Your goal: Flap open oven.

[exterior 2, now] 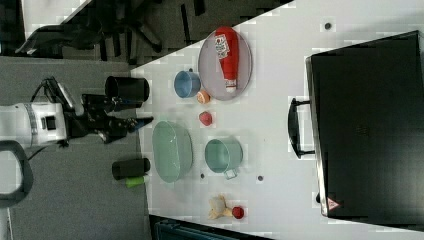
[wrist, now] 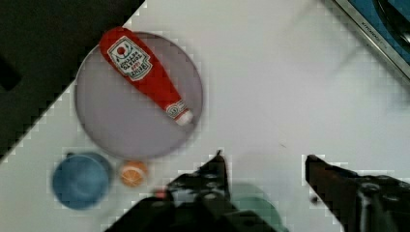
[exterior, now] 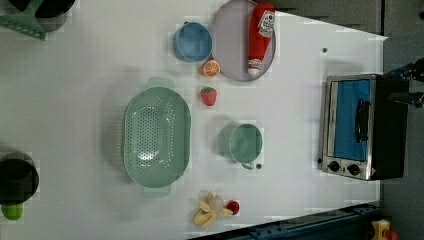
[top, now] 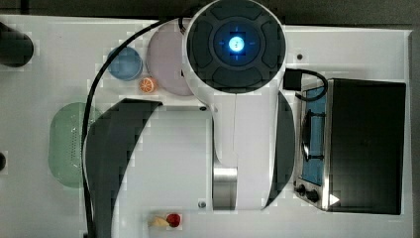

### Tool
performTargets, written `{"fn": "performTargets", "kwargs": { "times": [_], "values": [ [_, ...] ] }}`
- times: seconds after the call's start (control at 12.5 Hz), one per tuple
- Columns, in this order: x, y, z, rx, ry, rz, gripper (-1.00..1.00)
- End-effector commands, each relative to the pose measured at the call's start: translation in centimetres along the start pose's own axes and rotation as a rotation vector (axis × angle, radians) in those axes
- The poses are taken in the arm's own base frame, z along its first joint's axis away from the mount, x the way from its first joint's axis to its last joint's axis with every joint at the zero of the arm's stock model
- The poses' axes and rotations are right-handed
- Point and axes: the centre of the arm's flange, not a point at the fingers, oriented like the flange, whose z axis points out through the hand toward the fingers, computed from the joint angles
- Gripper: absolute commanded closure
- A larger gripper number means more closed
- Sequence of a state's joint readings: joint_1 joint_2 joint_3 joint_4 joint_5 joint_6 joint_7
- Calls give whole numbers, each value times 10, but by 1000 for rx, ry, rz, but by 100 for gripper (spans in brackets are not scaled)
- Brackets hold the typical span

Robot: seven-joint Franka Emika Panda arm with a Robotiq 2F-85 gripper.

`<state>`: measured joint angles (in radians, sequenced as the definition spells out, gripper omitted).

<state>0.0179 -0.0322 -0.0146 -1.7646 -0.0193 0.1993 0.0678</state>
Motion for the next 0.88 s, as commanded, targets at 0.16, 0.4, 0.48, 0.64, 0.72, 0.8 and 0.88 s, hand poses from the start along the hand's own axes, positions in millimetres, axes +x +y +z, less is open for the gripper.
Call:
{"fn": "performTargets", "kwargs": {
  "times": [0.16,0.4,0.48,0.64,0.72,0.8,0.88],
  "values": [
    [-69,142,-50,-26,-49,199,-80],
    [-69,142,-50,-26,-48,199,-100],
    [-69,142,-50,-26,-49,199,-90],
    [-69,142,-50,-26,-49,199,-39],
    [-69,143,-49,-27,-49,200,-15],
    [-68,144,-49,-27,-49,202,8],
    [-66,145,-48,-29,-52,208,32]
  ]
}}
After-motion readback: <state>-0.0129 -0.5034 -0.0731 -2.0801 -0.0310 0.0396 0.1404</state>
